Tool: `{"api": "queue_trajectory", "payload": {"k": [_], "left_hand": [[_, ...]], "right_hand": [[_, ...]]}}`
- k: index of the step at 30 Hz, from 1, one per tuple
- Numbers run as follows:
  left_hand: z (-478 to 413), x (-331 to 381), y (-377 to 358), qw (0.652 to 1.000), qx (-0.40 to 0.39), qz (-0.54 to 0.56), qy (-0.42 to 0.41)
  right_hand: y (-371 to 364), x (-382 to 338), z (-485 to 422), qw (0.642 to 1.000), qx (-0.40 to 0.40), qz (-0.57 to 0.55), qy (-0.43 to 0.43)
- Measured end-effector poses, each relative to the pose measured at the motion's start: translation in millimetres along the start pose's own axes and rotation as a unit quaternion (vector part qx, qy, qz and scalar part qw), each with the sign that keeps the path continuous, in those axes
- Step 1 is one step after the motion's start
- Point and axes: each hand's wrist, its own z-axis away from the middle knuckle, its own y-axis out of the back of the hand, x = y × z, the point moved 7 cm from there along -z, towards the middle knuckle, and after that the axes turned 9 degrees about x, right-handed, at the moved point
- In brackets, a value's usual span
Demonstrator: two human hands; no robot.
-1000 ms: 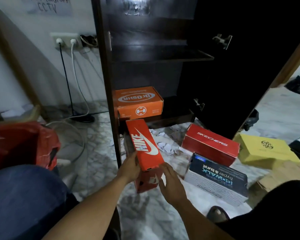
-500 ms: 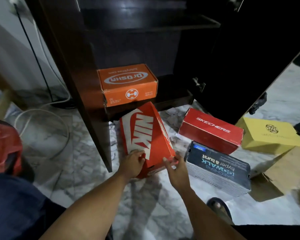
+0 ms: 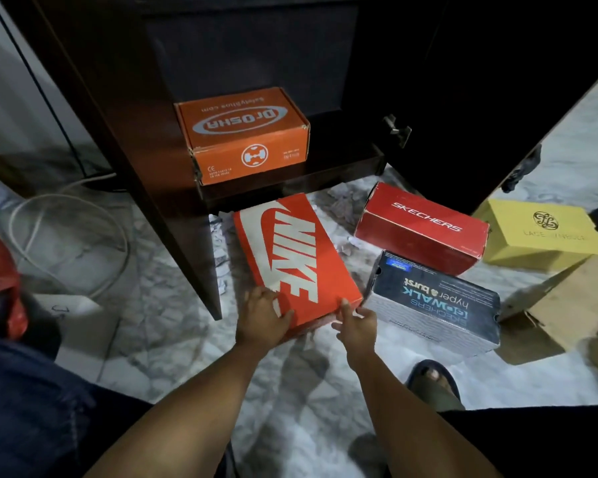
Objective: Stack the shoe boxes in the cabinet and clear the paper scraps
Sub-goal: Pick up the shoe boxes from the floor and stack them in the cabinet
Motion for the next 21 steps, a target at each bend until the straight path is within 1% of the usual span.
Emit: {"api": "queue_trajectory", "payload": {"k": [1,2,3,5,7,9,11,14,16,17,19,21], "left_hand": [[8.9,3.9,-1.3,1.0,0.0,0.014,-0.013],[19.6,9.9,-2.6,0.999,0.001,0.019,-0.044],[31.5,16.8,-4.3,0.996,-0.002,0.011,-0.088],[53.2,27.9,-7.4,0.986,-0.021,0.0,-0.166],[65.3,31.4,-9.2,0.98,-0.061,0.021,-0.19],[67.6,32.4,-5.9,0.978,-0.092,0.054,-0.176],[60.3,33.4,0.4,0.979,-0.088,0.079,-0.164],[40.7,26.9,13.4,0.986,-0.022,0.098,-0.134],[22.9,12.0,24.3,0.991,0.025,0.101,-0.088],[14.1,1.6,28.7,0.993,0.034,0.095,-0.056],[-1.3,-22.2,31.3,0.996,0.018,0.085,0.014],[-9.9,-37.7,26.8,0.994,-0.015,0.1,0.043]], "right_hand": [[1.6,-4.1,6.5,0.999,0.005,0.012,0.031],[3.9,-6.8,14.5,0.998,-0.001,0.031,0.062],[6.5,-8.6,24.9,0.994,-0.024,0.043,0.093],[12.6,-3.8,41.7,0.979,-0.097,0.078,0.162],[20.1,9.6,49.7,0.95,-0.143,0.162,0.226],[25.2,20.2,49.6,0.929,-0.145,0.219,0.261],[26.2,19.0,50.1,0.929,-0.137,0.23,0.257],[31.1,15.0,43.9,0.93,-0.116,0.235,0.257],[39.2,17.6,36.8,0.932,-0.135,0.23,0.245],[44.8,17.9,32.1,0.931,-0.147,0.231,0.243],[60.1,14.5,21.2,0.921,-0.16,0.255,0.245],[76.4,10.2,7.0,0.902,-0.156,0.305,0.262]]}}
